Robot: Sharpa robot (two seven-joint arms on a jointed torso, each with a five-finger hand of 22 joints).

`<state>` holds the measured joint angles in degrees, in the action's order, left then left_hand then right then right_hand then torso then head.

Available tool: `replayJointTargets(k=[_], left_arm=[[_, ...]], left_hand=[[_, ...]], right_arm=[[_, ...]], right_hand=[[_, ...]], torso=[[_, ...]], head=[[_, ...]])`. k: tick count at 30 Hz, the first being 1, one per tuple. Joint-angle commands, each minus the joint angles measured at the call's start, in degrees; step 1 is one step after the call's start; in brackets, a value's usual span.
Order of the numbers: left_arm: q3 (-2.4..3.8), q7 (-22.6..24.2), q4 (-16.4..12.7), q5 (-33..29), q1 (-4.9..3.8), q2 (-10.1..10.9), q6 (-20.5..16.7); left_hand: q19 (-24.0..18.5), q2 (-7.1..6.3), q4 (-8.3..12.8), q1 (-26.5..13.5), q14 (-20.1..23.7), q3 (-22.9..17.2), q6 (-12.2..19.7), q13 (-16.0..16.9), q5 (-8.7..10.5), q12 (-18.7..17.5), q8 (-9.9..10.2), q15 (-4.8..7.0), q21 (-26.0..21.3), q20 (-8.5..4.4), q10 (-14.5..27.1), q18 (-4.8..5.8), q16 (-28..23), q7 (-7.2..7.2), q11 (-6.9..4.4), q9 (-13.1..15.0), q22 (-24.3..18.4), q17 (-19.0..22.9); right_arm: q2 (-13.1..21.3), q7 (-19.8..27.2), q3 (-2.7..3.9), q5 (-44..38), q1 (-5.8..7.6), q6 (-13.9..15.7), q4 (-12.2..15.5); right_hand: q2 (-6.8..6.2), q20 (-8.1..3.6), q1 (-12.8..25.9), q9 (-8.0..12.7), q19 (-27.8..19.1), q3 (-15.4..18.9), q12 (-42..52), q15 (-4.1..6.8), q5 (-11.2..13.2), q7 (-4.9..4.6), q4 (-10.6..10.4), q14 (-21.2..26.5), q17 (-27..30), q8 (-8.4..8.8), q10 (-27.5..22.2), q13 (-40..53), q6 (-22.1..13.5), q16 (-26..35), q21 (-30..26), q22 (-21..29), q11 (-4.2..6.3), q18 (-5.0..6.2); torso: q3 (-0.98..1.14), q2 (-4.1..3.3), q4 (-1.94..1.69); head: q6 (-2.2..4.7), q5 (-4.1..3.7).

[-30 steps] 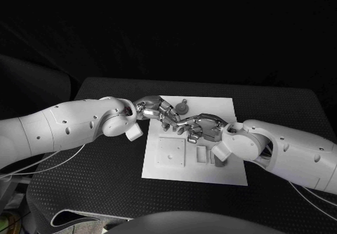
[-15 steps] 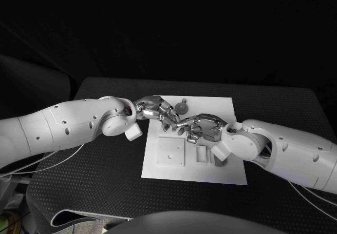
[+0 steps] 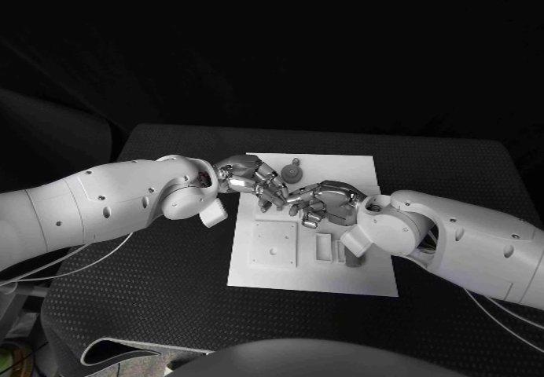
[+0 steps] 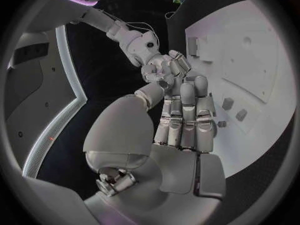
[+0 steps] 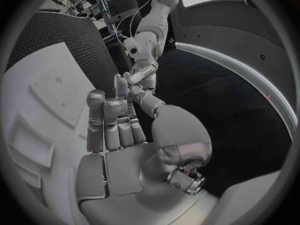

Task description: Assemble the parts on the task board

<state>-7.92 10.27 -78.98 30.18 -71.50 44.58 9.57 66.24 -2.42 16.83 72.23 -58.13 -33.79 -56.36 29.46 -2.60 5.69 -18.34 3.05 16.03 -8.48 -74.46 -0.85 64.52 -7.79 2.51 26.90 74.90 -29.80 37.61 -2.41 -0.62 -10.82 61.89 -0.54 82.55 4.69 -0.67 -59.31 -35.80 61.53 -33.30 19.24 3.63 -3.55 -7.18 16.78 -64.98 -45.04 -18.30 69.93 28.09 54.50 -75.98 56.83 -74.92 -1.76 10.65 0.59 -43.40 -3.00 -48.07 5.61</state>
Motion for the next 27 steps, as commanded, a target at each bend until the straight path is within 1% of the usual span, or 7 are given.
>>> replayJointTargets(k=[1, 3, 12, 15, 21, 23, 27], left_arm=[[-0.15, -0.82, -0.27, 0.88, 0.19, -0.24, 0.5], [-0.15, -0.87, -0.28, 0.86, 0.19, -0.22, 0.55], [-0.15, -0.71, -0.36, 0.56, 0.19, -0.34, 0.24], [-0.15, -0.62, -0.43, 0.56, 0.19, -0.31, 0.11], [-0.15, -0.6, -0.42, 0.54, 0.19, -0.16, -0.34], [-0.15, -0.65, -0.42, 0.54, 0.19, -0.16, -0.52], [-0.15, -0.56, -0.39, 0.54, 0.19, -0.17, -0.79]], left_hand=[[-0.08, 0.27, 0.04, -0.14, 0.2, -0.37, 0.76, 0.15, -0.2, -0.11, 0.39, 0.07, 0.34, -0.2, -0.49, -1.0, 0.27, -0.16, 0.11, -0.28, 1.26, -0.09], [-0.1, 0.17, 0.04, -0.13, 0.23, -0.52, 1.88, 0.28, -0.2, -0.11, 0.98, 0.08, 0.45, -0.2, -0.51, -0.99, 0.34, 0.03, 0.09, -0.5, 1.26, -0.19], [-0.21, 0.06, 0.04, -0.16, 0.31, -0.79, 3.48, 0.59, -0.2, -0.14, 1.74, 0.1, 0.64, -0.23, -0.52, -0.98, 0.41, 0.14, 0.06, -0.75, 1.25, -0.37], [-0.25, -0.01, 0.04, -0.18, 0.33, -0.89, 2.6, 0.7, -0.2, -0.16, 1.17, 0.13, 0.74, -0.25, -0.57, -0.98, 0.41, -0.04, 0.02, -0.47, 1.25, -0.43], [-0.28, -0.08, 0.04, -0.2, 0.33, -0.97, 2.75, 0.73, -0.2, -0.23, 1.21, 0.13, 0.82, -0.25, -0.54, -0.98, 0.39, -0.16, 0.04, -0.47, 1.24, -0.47], [-0.32, -0.14, 0.05, -0.21, 0.31, -1.05, 1.58, 0.77, -0.2, -0.26, 0.51, 0.13, 0.87, -0.26, -0.61, -0.99, 0.36, -0.34, 0.05, -0.13, 1.22, -0.5], [-0.32, -0.28, 0.03, -0.28, 0.24, -1.16, 0.38, 0.84, -0.2, -0.32, -0.24, 0.16, 0.94, -0.27, -0.77, -0.99, 0.25, 0.04, -0.02, 0.27, 1.16, -0.51]], right_arm=[[-0.32, 2.34, 0.23, 0.57, 0.19, -2.26, 0.44], [-0.33, 2.31, 0.23, 0.52, 0.19, -2.42, 0.43], [-0.7, 2.11, 0.23, 0.23, 0.11, -3.0, 0.13], [-0.73, 1.88, 0.22, 0.09, -0.02, -3.0, -0.04], [-0.47, 1.7, 0.22, -0.21, -0.06, -2.75, -0.23], [-0.42, 1.69, 0.22, -0.28, -0.06, -2.69, -0.27], [-0.42, 1.74, 0.22, -0.37, -0.06, -2.64, -0.34]], right_hand=[[0.05, -0.43, 0.43, 0.03, -0.14, -0.09, 0.4, 0.7, -0.13, -0.08, 0.04, 0.19, -0.02, -0.06, 0.13, 0.09, 0.46, 0.28, 0.26, -1.1, -0.07, 4.35], [0.07, -0.43, 0.4, 0.0, -0.15, -0.09, 0.43, 0.72, -0.13, -0.06, 0.04, 0.19, -0.02, -0.07, 0.16, 0.13, 0.49, 0.28, 0.26, -1.1, -0.05, 4.35], [0.16, -0.44, 0.26, -0.08, -0.2, -0.13, 0.52, 0.79, -0.14, 0.0, 0.06, 0.2, -0.01, -0.13, 0.23, 0.25, 0.6, 0.32, 0.27, -1.09, 0.01, 4.35], [0.16, -0.44, 0.25, -0.08, -0.21, -0.12, 0.52, 0.8, -0.14, 0.01, 0.06, 0.21, -0.01, -0.13, 0.24, 0.27, 0.61, 0.33, 0.27, -1.09, 0.02, 4.35], [-0.12, -0.42, 0.32, -0.09, -0.31, 0.01, 0.48, 0.8, -0.11, -0.05, 0.04, 0.3, 0.0, -0.02, 0.1, 0.33, 0.44, 0.41, 0.26, -1.08, 0.01, 4.35], [-0.16, -0.41, 0.33, -0.09, -0.33, 0.03, 0.47, 0.8, -0.11, -0.06, 0.04, 0.31, 0.0, 0.0, 0.08, 0.34, 0.41, 0.42, 0.26, -1.08, 0.0, 4.35], [-0.21, -0.39, 0.35, -0.1, -0.38, 0.06, 0.41, 0.78, -0.12, -0.09, 0.02, 0.37, 0.0, 0.07, -0.05, 0.37, 0.32, 0.46, 0.24, -1.06, -0.03, 4.35]], torso=[[-0.02, 0.0, -0.02], [-0.03, 0.0, -0.03], [-0.03, -0.02, -0.05], [-0.02, -0.03, -0.07], [-0.02, -0.01, -0.05], [-0.02, 0.0, -0.04], [-0.01, -0.01, -0.06]], head=[[0.04, -0.06], [0.0, -0.07], [-0.03, -0.16], [-0.05, -0.19], [-0.04, -0.18], [-0.04, -0.2], [-0.04, -0.17]])
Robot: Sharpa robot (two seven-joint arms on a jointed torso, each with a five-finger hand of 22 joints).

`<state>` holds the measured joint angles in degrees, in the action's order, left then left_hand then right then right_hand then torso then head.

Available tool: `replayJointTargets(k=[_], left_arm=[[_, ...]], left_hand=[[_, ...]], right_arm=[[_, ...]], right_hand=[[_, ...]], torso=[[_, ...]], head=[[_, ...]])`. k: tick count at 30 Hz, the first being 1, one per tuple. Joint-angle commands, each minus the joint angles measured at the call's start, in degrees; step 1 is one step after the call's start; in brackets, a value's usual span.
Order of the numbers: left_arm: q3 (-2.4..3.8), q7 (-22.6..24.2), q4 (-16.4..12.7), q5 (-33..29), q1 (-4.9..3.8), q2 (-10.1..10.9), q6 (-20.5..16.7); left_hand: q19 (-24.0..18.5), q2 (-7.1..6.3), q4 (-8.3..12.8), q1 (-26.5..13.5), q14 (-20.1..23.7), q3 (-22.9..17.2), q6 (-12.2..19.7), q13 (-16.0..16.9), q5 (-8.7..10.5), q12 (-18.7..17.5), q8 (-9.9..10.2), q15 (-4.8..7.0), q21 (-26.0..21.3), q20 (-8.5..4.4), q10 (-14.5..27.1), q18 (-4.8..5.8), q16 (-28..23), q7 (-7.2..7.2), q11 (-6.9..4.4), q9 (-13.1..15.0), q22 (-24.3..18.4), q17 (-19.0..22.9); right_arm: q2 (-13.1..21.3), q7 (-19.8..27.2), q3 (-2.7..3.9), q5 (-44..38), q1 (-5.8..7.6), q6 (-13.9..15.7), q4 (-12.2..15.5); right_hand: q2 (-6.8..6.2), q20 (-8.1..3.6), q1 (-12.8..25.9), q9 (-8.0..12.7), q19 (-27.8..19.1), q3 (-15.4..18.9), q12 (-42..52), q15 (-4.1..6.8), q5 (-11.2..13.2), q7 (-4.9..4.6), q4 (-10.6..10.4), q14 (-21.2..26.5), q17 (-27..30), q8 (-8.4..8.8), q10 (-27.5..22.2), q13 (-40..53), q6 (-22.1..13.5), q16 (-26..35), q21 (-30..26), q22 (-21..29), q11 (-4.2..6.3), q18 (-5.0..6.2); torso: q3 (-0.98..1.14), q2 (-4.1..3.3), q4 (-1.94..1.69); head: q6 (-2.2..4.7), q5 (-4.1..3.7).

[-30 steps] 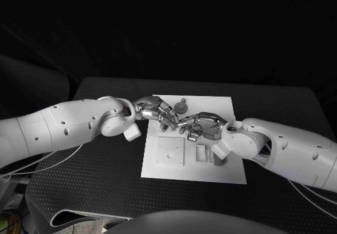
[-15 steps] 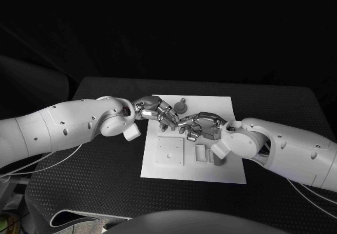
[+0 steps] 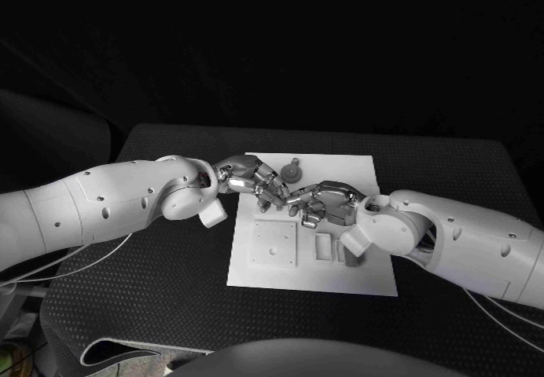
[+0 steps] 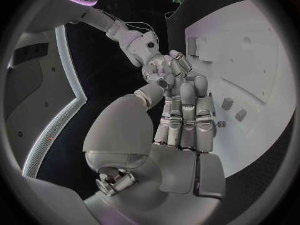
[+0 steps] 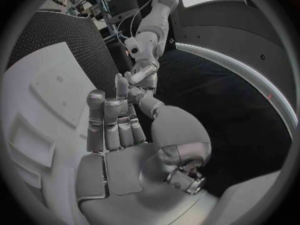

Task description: Assemble the parts on the task board

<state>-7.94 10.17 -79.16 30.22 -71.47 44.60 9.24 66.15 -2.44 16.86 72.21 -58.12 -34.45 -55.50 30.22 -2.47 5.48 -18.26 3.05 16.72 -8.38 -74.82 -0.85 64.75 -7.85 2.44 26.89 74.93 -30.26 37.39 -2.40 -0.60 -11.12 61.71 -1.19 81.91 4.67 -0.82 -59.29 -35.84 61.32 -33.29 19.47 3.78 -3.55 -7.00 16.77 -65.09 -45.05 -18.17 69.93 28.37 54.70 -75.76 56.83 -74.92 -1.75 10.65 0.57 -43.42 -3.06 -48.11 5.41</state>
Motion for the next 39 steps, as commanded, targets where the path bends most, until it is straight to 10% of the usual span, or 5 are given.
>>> replayJointTargets(k=[1, 21, 39], left_arm=[[-0.13, -0.44, -0.19, 0.5, 0.16, -0.19, -0.43], [-0.12, -0.86, -0.4, 1.62, 0.16, -0.34, -2.16], [-0.11, -4.51, 0.44, 5.3, 0.16, -0.19, 0.42]], left_hand=[[-0.22, -0.29, 0.0, -0.3, 0.21, -0.51, -0.86, 0.08, -0.32, -0.11, -0.55, 0.17, 0.26, -0.38, -0.49, -0.99, -0.02, 0.26, 0.01, 0.39, 1.1, -0.05], [0.02, 0.15, 0.02, -0.86, -0.35, -0.69, -4.35, -0.41, -0.32, -0.63, -2.85, 0.35, 0.26, -0.53, -1.32, -1.0, -0.56, 2.13, -0.2, 2.05, 0.96, -0.01], [0.13, 0.51, 0.01, -1.12, -0.36, -0.64, -4.33, -0.61, -0.32, -0.81, -2.91, 0.35, 0.52, -0.58, -1.31, -1.0, -0.33, 2.11, -0.14, 2.3, 1.15, -0.22]], right_arm=[[-0.2, 1.74, 0.2, -0.09, 0.12, -1.97, 0.29], [0.07, 2.16, 0.2, -3.06, 0.12, 1.01, 0.19], [3.29, 7.22, 0.3, -21.27, 0.71, 10.2, 1.84]], right_hand=[[-0.2, -0.23, 0.33, -0.05, -0.18, 0.06, 0.15, 0.61, -0.13, -0.29, 0.03, 0.49, 0.01, -0.03, -0.11, 0.09, 0.07, 0.26, 0.23, -1.05, -0.05, 4.35], [-0.95, -0.07, 0.11, 0.55, -0.57, 0.29, -1.87, -0.63, -0.13, -1.78, 0.01, 0.9, -0.27, 1.93, -3.16, -0.42, -2.76, 0.22, 0.25, -0.99, -1.38, 4.35], [-5.82, -0.05, -0.9, 1.49, -0.3, 0.81, -2.88, -2.02, -0.12, -3.61, -0.02, 1.17, -0.46, 4.25, -5.89, -0.45, -6.9, -0.01, -0.08, -0.72, -2.82, 4.35]], torso=[[0.02, 0.0, 0.02], [0.0, 0.02, 0.0], [0.03, 0.03, 0.05]], head=[[-0.02, 0.03], [0.08, -0.01], [0.25, 0.27]])
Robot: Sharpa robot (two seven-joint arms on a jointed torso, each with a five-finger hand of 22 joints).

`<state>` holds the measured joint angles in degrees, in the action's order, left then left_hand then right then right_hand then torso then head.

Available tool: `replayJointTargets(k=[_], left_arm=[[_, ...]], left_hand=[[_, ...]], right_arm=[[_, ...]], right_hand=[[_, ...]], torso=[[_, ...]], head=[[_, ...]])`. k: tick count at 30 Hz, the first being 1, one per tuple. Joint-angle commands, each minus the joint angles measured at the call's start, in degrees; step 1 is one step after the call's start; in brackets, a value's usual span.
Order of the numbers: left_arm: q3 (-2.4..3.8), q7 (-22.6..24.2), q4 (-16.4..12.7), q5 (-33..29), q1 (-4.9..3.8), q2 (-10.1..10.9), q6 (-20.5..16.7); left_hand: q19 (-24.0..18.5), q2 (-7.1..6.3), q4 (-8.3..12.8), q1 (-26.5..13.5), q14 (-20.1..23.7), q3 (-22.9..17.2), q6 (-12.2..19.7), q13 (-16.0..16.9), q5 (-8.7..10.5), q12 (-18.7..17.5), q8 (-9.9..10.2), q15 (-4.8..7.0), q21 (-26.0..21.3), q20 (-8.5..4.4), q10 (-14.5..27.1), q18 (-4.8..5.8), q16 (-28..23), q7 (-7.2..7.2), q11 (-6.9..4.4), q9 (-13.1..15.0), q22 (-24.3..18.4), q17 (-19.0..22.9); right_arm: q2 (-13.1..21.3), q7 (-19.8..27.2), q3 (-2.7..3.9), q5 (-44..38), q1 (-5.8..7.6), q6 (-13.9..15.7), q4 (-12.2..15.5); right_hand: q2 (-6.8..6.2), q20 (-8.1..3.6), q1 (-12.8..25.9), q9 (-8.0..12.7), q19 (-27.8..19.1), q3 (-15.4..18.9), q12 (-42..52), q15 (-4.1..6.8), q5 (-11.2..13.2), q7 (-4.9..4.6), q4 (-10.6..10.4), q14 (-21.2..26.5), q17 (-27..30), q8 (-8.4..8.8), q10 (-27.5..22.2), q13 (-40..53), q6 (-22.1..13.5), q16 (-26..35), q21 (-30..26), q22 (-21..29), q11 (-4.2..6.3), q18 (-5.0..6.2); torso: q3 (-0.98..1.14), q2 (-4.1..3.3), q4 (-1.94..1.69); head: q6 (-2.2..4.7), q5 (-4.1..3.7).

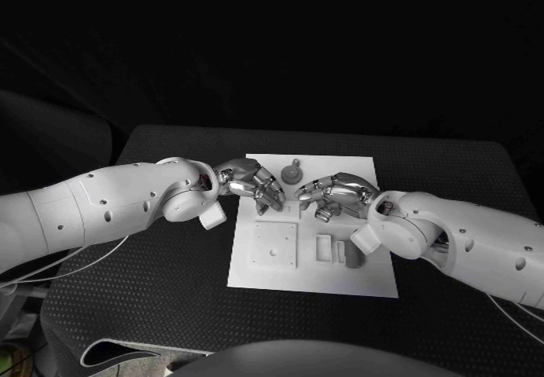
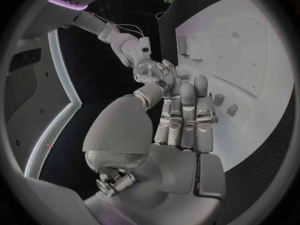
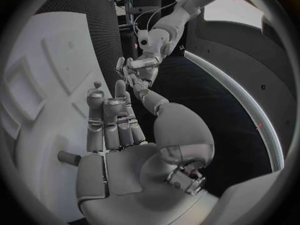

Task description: Assemble the parts on the task board

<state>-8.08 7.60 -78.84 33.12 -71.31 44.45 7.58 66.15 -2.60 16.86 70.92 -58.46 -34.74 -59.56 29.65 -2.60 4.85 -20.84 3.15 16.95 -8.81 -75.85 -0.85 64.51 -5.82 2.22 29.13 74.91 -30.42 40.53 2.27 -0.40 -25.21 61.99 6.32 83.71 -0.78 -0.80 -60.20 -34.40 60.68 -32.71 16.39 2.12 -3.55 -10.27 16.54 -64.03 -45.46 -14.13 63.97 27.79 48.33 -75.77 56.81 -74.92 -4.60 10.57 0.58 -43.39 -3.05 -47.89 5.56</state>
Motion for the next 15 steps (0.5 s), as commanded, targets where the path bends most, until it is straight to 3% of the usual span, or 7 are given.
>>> replayJointTargets(k=[1, 9, 15], left_arm=[[0.03, -2.5, 0.24, 2.71, 0.0, -0.04, 2.96], [0.06, -7.15, 1.06, 7.57, -0.02, -0.2, 7.17], [0.08, -9.94, 1.24, 11.41, -0.02, -0.67, 10.94]], left_hand=[[0.13, 0.67, 0.02, 0.18, -0.02, -0.34, -0.27, -0.03, -0.2, -0.19, -0.34, 0.25, 0.29, -0.15, -0.28, -1.0, -0.09, 0.08, 0.07, 0.07, 1.18, -0.07], [0.22, 0.82, -0.01, -0.01, -0.08, -0.38, -0.27, -0.07, -0.19, -0.16, -0.41, 0.29, 0.45, -0.18, -0.48, -1.01, 0.06, 0.08, 0.03, 0.27, 1.24, -0.18], [0.26, 0.8, -0.02, -0.14, -0.1, -0.57, -0.25, -0.08, -0.19, -0.11, -0.49, 0.34, 0.56, -0.21, -0.67, -1.02, 0.16, 0.09, -0.03, 0.49, 1.27, -0.28]], right_arm=[[0.18, 2.61, 0.1, -7.79, 0.67, 2.69, -0.09], [0.78, 4.53, 0.28, -24.62, 2.82, 0.8, -0.07], [0.54, 7.12, 0.49, -39.11, 4.96, -1.66, 1.34]], right_hand=[[-0.43, -0.07, -0.1, 0.06, 0.35, 0.24, 0.38, -0.33, -0.12, -0.33, 0.2, 0.12, -0.05, 0.24, 0.25, 0.27, -0.6, 0.0, -0.07, -0.71, 0.07, 4.43], [-1.41, -0.2, -3.69, 0.03, 0.79, 0.97, 9.83, 0.99, -0.08, 0.71, 0.24, -0.16, 0.0, 0.26, 2.42, 7.79, -0.63, 0.0, -0.28, -0.65, 1.42, 4.43], [-1.9, -0.32, -6.89, -0.01, 1.0, 1.18, 19.53, 1.57, -0.13, 1.28, 0.31, -0.56, 0.02, 0.32, -2.07, 15.63, -0.19, 0.13, -0.27, -0.82, 2.03, 4.43]], torso=[[0.03, -0.02, 0.04], [0.06, -0.02, 0.02], [0.15, -0.04, 0.08]], head=[[0.09, 0.15], [0.13, 0.31], [0.05, 0.35]])
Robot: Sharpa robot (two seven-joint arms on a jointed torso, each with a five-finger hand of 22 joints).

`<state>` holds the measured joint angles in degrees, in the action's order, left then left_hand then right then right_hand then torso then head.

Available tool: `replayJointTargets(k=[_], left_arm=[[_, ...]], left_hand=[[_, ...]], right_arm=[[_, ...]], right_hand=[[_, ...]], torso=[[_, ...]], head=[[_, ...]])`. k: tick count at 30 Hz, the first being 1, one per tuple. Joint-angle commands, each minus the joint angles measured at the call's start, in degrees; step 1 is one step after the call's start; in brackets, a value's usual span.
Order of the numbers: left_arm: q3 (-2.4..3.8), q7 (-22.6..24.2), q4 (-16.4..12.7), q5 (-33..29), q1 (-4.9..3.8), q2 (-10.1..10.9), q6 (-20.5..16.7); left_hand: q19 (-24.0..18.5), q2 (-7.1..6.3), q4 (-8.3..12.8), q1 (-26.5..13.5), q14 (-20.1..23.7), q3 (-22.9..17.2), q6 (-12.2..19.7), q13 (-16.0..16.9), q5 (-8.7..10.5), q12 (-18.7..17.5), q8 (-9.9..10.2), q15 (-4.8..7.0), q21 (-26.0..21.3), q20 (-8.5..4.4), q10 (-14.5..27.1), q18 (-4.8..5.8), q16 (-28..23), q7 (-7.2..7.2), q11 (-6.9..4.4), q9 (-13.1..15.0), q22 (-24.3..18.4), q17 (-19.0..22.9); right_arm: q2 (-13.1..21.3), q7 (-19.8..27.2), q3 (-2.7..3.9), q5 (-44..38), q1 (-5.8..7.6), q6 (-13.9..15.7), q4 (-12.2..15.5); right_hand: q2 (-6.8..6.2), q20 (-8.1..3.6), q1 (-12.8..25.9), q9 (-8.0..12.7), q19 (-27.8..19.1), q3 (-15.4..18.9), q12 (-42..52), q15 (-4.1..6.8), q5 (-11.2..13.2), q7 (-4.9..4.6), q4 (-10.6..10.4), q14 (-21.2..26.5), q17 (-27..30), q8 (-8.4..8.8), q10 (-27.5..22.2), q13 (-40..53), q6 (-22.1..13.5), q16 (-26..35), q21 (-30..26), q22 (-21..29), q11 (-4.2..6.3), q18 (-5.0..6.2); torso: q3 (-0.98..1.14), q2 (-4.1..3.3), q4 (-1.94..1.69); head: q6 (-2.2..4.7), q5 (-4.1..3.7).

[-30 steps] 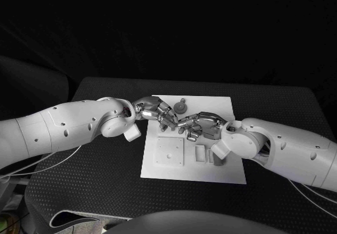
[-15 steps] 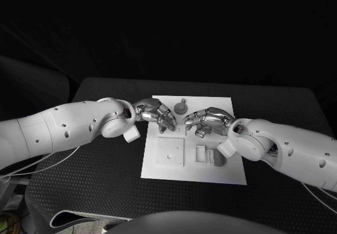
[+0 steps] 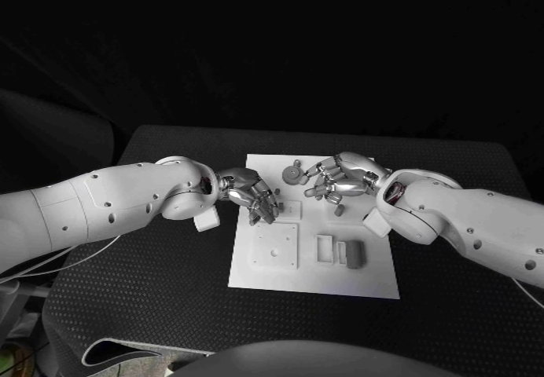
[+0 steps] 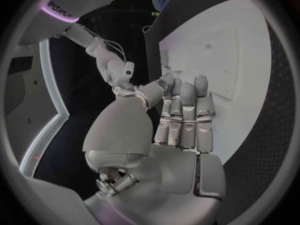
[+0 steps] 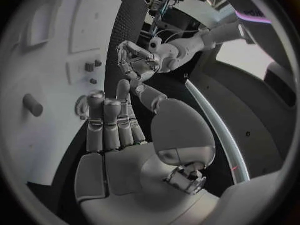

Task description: Assemble the parts on the task board

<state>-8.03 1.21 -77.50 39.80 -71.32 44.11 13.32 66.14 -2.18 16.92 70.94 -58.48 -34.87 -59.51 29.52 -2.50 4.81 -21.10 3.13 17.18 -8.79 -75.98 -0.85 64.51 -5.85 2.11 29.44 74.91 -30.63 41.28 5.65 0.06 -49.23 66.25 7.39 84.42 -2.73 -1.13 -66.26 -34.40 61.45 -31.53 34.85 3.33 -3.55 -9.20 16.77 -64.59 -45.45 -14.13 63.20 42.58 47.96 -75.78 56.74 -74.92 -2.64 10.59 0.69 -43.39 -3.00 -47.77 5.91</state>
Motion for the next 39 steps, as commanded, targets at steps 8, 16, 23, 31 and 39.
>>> replayJointTargets(k=[8, 16, 23, 31, 39], left_arm=[[0.04, -5.07, -0.22, 6.32, 0.0, -0.88, 7.78], [0.04, -5.57, -0.32, 6.35, -0.01, -1.11, 9.31], [0.05, -5.22, -0.51, 6.35, -0.02, -1.2, 9.52], [0.06, -5.15, -0.82, 6.35, -0.02, -1.49, 9.67], [0.07, -5.12, -0.88, 6.35, -0.02, -1.93, 9.9]], left_hand=[[0.4, 0.15, -0.08, -0.37, -0.25, -1.03, -0.31, 0.05, -0.43, 0.05, -0.35, 0.51, 0.63, -0.34, -0.89, -1.04, 0.39, 0.18, -0.06, 0.61, 1.3, -0.24], [0.72, -1.03, -0.09, -3.14, -0.82, -1.61, -0.66, 0.42, -9.2, 0.54, -0.7, 0.97, 1.8, -0.83, -1.95, -0.89, 0.79, 0.51, -0.51, 2.63, 1.28, -0.73], [1.02, -1.41, -0.09, -4.49, -1.26, -1.53, -0.82, 1.22, -12.62, 1.03, -0.94, 1.27, 2.49, -1.13, -2.4, -0.88, 0.96, 0.73, -0.8, 4.19, 1.25, -1.01], [1.16, -1.54, -0.09, -4.99, -1.58, -1.64, -0.91, 1.71, -13.87, 1.31, -1.01, 1.45, 2.81, -1.29, -2.58, -0.87, 1.1, 0.87, -0.96, 5.12, 1.21, -1.22], [1.2, -1.56, -0.08, -5.02, -1.64, -1.67, -0.91, 1.79, -13.95, 1.35, -1.01, 1.48, 2.87, -1.33, -2.59, -0.88, 1.14, 0.88, -0.99, 5.26, 1.21, -1.26]], right_arm=[[-2.12, 4.77, 0.03, -32.69, 2.21, -2.58, 1.99], [-3.59, 4.04, -0.03, -40.87, 2.6, -4.14, 2.92], [-5.24, 2.75, -1.21, -44.48, 3.26, -7.58, 2.83], [-7.4, 1.98, -2.79, -45.53, 3.57, -10.37, 2.17], [-9.51, 2.4, -4.02, -43.9, 3.6, -10.84, 1.25]], right_hand=[[-0.99, 0.05, -2.41, 0.24, 0.1, -0.23, 2.86, 1.03, -0.14, 1.1, 0.09, -0.02, -0.04, 0.8, -2.31, 1.76, -0.65, 0.18, 0.02, -1.01, 0.8, 4.41], [-2.52, 0.4, -4.01, 1.31, -1.02, -1.69, -4.39, -0.12, -0.15, 0.82, 0.06, 0.78, -0.14, 1.59, -6.02, -4.61, -2.27, 0.48, -0.02, -1.1, -0.51, 4.41], [-2.72, 0.61, -4.31, 2.19, -1.15, -1.79, -8.83, -0.41, -0.12, 0.87, 0.06, 0.79, -0.26, 1.42, -2.94, -9.81, -2.57, 0.33, 0.49, -1.04, -0.71, 4.41], [-2.62, 0.69, -3.96, 2.4, -1.1, -1.56, -8.91, -0.21, -0.11, 0.91, 0.02, 0.75, -0.25, 1.25, -1.95, -10.25, -2.45, 0.35, 0.52, -0.97, -0.49, 4.41], [-2.45, 0.73, -3.41, 2.54, -1.02, -1.35, -8.99, -0.11, -0.11, 0.77, -0.02, 0.71, -0.23, 1.12, -1.55, -10.5, -2.34, 0.37, 0.52, -0.91, -0.4, 4.41]], torso=[[-0.07, -0.05, -0.02], [-0.06, 0.0, -0.08], [-0.09, 0.0, 0.05], [-0.07, -0.02, -0.03], [-0.11, -0.02, -0.14]], head=[[-0.22, -0.21], [-0.59, -0.2], [-0.62, -0.3], [-0.68, -0.52], [-0.82, -0.67]])
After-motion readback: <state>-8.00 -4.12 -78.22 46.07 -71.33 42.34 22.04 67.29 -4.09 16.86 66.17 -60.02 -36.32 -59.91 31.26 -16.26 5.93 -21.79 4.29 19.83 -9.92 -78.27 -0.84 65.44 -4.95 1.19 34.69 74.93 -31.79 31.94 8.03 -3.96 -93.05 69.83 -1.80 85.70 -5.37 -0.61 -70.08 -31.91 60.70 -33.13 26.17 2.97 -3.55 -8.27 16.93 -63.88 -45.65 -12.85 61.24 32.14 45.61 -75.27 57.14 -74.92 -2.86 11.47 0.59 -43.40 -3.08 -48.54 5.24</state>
